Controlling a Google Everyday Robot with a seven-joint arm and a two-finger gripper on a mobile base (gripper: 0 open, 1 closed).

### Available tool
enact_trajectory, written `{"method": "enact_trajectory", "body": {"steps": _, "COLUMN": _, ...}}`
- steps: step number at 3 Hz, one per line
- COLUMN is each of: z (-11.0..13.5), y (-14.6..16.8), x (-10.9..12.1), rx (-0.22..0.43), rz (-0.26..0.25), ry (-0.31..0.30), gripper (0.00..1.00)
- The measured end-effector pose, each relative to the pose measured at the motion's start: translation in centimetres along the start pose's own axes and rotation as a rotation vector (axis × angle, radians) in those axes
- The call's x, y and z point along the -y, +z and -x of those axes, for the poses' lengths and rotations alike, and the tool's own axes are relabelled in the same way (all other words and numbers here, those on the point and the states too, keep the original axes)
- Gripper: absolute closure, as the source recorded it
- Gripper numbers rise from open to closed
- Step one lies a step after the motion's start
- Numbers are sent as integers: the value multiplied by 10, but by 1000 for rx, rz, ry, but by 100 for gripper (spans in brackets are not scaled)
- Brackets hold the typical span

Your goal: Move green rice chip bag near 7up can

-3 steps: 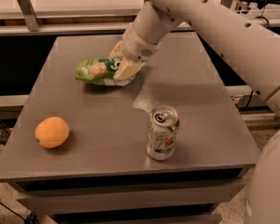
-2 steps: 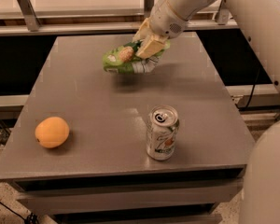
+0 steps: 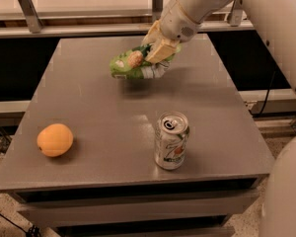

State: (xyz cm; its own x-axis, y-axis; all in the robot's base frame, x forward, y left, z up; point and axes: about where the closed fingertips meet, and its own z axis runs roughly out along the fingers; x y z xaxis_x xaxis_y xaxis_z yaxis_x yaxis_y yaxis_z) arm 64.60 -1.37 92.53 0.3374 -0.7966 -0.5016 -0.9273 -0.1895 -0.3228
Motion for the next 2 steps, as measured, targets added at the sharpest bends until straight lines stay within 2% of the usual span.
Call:
{"method": "enact_trajectory", "body": {"steps": 1, "z": 9, "y": -12, "x": -19, "rx": 28, "rz": -24, "ry": -61, "gripper": 100}}
{"method": "enact_trajectory", "body": {"steps": 2, "z": 25, "y": -25, "x": -51, "rx": 55, "rz": -30, "ry": -142, "gripper": 100}}
